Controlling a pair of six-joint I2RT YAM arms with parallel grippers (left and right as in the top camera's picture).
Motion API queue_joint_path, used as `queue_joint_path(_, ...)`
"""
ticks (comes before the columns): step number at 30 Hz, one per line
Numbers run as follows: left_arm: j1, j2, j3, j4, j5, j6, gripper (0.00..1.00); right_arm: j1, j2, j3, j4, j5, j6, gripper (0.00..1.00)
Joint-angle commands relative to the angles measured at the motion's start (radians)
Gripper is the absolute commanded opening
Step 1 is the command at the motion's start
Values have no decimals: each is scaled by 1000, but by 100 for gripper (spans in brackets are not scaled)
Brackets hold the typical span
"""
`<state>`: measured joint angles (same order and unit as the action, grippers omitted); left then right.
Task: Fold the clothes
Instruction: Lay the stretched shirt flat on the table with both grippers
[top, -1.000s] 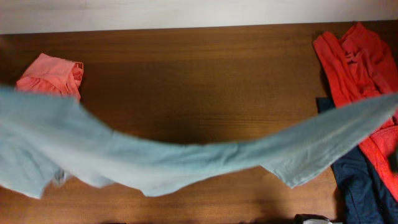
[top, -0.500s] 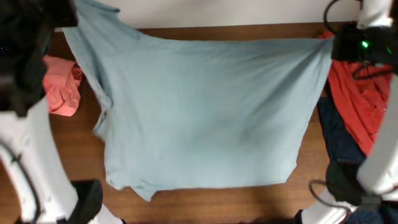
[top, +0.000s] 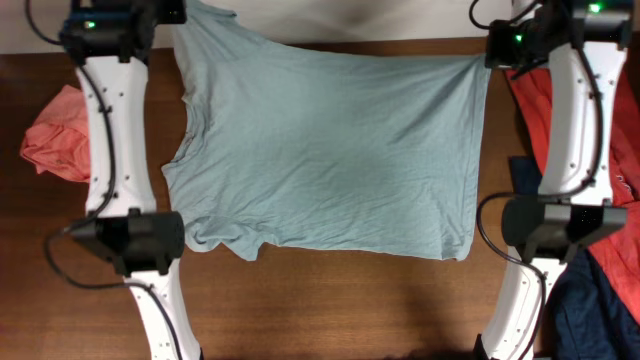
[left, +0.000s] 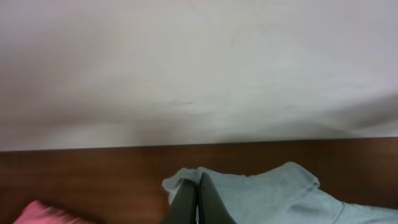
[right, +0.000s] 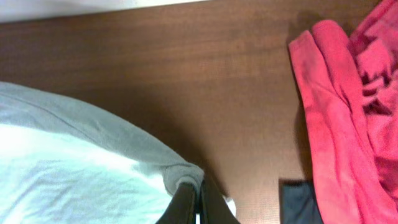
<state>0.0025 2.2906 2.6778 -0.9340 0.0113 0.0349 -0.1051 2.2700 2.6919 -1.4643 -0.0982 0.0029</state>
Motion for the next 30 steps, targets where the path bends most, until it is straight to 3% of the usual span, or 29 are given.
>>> queue_joint_path(1, -18, 76, 6, 76, 12, 15, 1, -8, 54, 0, 50, -6, 1, 4)
queue_joint_path(10, -46, 227, 6, 200, 12, 15, 1, -8, 179, -9, 160, -15, 1, 4)
queue_joint_path(18, -45, 230, 6, 36, 11, 17, 1, -21, 184, -12, 48, -51, 0, 4)
queue_joint_path(25, -39, 230, 6, -111, 7, 120, 1, -80, 192, -14, -58, -51, -27, 4)
queue_joint_path(30, -18, 230, 6, -203, -32, 124, 1, -98, 194, -77, -92, -51, -53, 4)
